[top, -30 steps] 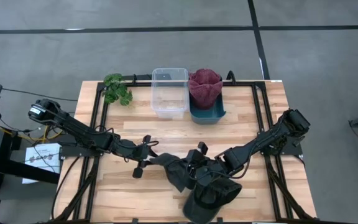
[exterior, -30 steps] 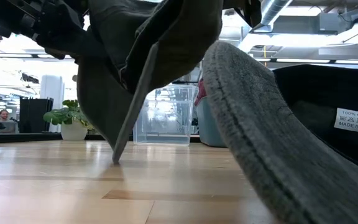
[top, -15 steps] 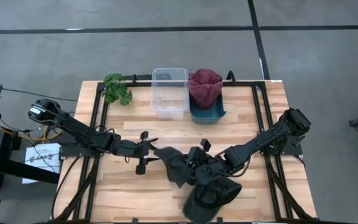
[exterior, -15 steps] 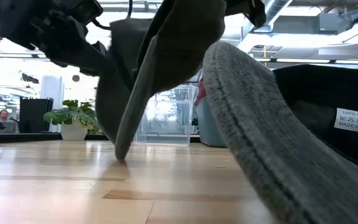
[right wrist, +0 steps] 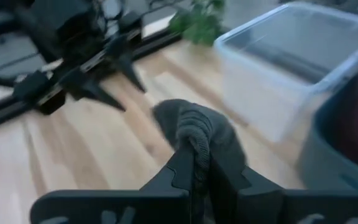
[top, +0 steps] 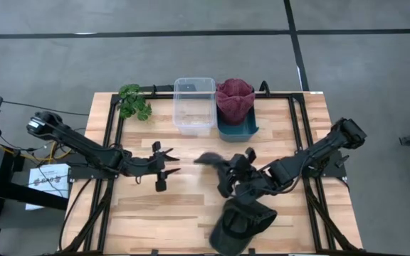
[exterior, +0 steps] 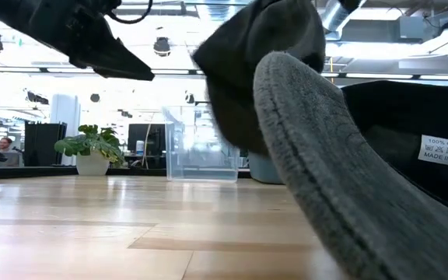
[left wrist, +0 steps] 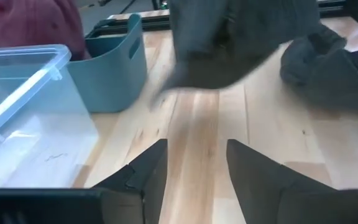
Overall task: Pick & Place hat
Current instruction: Put the left black cap into the transparent bin
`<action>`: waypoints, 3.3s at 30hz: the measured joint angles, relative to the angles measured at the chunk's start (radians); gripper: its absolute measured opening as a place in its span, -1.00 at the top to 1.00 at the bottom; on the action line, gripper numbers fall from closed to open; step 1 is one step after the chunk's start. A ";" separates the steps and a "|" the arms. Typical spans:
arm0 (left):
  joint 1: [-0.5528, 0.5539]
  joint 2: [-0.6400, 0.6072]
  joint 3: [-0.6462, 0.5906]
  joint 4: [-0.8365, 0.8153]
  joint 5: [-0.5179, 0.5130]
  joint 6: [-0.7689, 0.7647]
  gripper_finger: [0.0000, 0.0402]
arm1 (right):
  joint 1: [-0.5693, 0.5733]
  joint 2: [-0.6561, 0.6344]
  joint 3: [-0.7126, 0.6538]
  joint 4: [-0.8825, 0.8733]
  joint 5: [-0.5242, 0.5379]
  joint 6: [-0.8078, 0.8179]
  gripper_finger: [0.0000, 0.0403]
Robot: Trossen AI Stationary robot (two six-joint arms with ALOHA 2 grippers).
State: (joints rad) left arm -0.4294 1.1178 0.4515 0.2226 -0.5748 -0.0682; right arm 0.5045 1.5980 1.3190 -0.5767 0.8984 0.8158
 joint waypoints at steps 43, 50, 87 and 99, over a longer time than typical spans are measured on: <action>-0.011 0.093 0.000 0.251 0.097 -0.018 0.29 | -0.237 0.269 0.000 0.979 0.047 -0.431 0.93; 0.000 0.093 0.000 0.255 0.097 -0.018 0.29 | -0.246 0.291 0.000 1.047 0.016 -0.432 0.93; -0.009 0.093 0.000 0.211 -0.117 -0.044 0.88 | -0.230 0.338 0.024 1.102 -0.013 -0.461 0.91; -0.024 0.093 0.000 0.206 -0.022 -0.037 0.97 | -0.229 0.338 0.024 1.078 -0.116 -0.649 0.74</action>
State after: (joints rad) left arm -0.4530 1.2110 0.4511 0.4283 -0.5972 -0.1055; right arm 0.2754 1.9362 1.3434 0.5014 0.7821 0.1668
